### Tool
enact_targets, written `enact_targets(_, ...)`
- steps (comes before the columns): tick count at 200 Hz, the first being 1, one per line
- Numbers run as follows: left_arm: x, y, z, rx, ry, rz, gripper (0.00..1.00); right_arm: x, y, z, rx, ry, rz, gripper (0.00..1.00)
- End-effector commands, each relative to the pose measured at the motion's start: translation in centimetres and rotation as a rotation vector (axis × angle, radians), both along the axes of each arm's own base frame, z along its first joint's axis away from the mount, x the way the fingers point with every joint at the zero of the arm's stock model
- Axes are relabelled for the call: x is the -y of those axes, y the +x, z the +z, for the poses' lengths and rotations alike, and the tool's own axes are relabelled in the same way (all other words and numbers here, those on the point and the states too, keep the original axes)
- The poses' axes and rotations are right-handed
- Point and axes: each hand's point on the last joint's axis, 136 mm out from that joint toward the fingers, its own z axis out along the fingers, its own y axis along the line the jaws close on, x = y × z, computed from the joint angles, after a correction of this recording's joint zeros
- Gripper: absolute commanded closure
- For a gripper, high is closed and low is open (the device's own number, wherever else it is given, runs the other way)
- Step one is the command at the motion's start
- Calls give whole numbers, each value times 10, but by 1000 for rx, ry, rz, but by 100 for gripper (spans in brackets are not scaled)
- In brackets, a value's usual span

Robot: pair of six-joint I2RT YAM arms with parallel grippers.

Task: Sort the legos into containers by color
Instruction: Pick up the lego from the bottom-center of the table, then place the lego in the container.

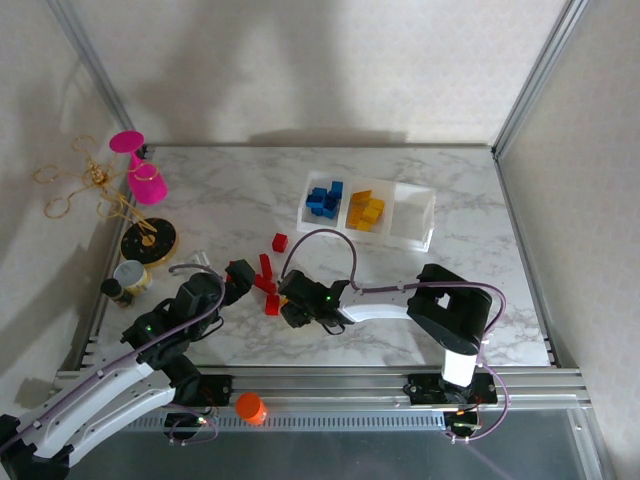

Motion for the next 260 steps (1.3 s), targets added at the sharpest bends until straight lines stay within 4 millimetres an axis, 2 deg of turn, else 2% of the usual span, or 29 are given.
enact_targets(1, -10, -2, -6, -16, 6, 52, 0, 0, -6, 2, -2, -3, 15, 53)
enact_targets(48, -6, 0, 1, 0, -9, 38, 0, 3, -3, 21, 22, 26, -4, 67)
enact_targets(79, 0, 4, 11, 23, -12, 14, 0, 4, 8, 54, 40, 104, -43, 71)
enact_targets(99, 8, 8, 16, 32, -8, -18, 0, 14, 21, 77, 48, 144, -100, 72)
enact_targets(137, 27, 21, 25, 48, 6, -77, 0, 54, 67, 113, 100, 187, -272, 75)
enact_targets(160, 40, 30, 28, 53, 7, -113, 0, 83, 103, 125, 134, 178, -392, 75)
enact_targets(191, 58, 42, 29, 55, -2, -157, 0, 125, 161, 130, 187, 142, -570, 75)
enact_targets(208, 66, 48, 29, 51, 3, -174, 0, 130, 186, 132, 214, 145, -603, 75)
enact_targets(211, 67, 49, 30, 51, 4, -177, 0, 138, 195, 131, 220, 136, -629, 75)
enact_targets(221, 70, 52, 29, 49, 10, -182, 0, 143, 212, 131, 238, 122, -649, 75)
enact_targets(239, 75, 57, 30, 52, 11, -189, 0, 157, 239, 125, 267, 75, -713, 75)
enact_targets(260, 79, 60, 30, 57, 7, -198, 0, 162, 265, 113, 251, 81, -724, 75)
